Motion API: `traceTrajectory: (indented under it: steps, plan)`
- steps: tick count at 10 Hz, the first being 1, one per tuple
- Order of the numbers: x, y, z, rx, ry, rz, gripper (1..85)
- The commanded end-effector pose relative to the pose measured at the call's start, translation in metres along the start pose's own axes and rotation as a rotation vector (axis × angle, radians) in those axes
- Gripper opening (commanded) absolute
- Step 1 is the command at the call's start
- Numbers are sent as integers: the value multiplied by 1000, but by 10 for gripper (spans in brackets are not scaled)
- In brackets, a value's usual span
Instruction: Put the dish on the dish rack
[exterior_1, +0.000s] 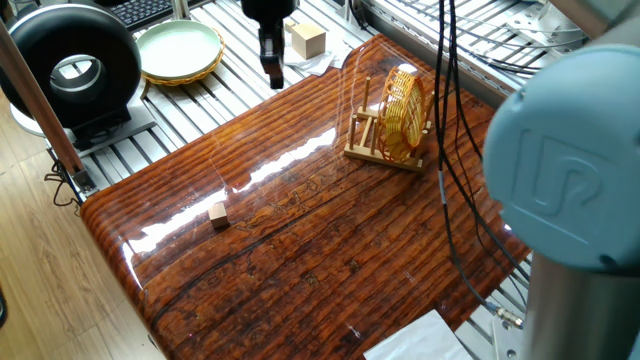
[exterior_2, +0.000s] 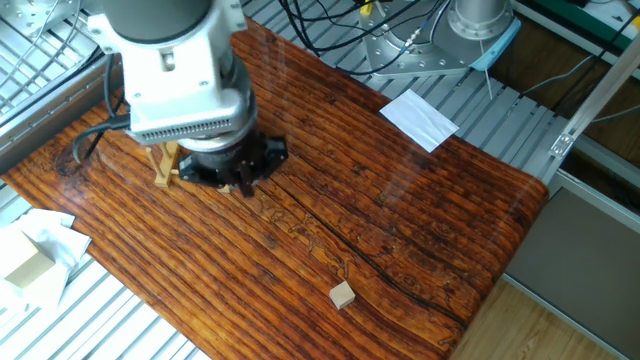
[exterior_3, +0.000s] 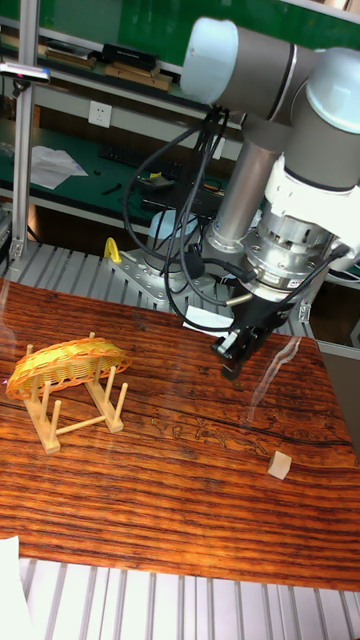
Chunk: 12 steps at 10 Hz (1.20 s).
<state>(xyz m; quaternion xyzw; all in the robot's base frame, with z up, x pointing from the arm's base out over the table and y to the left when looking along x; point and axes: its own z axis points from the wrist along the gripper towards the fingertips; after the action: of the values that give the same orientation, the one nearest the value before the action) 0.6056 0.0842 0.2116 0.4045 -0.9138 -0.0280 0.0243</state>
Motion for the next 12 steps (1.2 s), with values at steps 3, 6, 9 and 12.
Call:
traceTrajectory:
  steps: [3,6,9,12]
  plan:
    - [-10,-4,10,44,-69,38,10]
    - [-13,-1,23,43,-40,19,10]
    - [-1,-21,20,136,42,-27,10]
    - [-24,-24,21,185,-10,7,10]
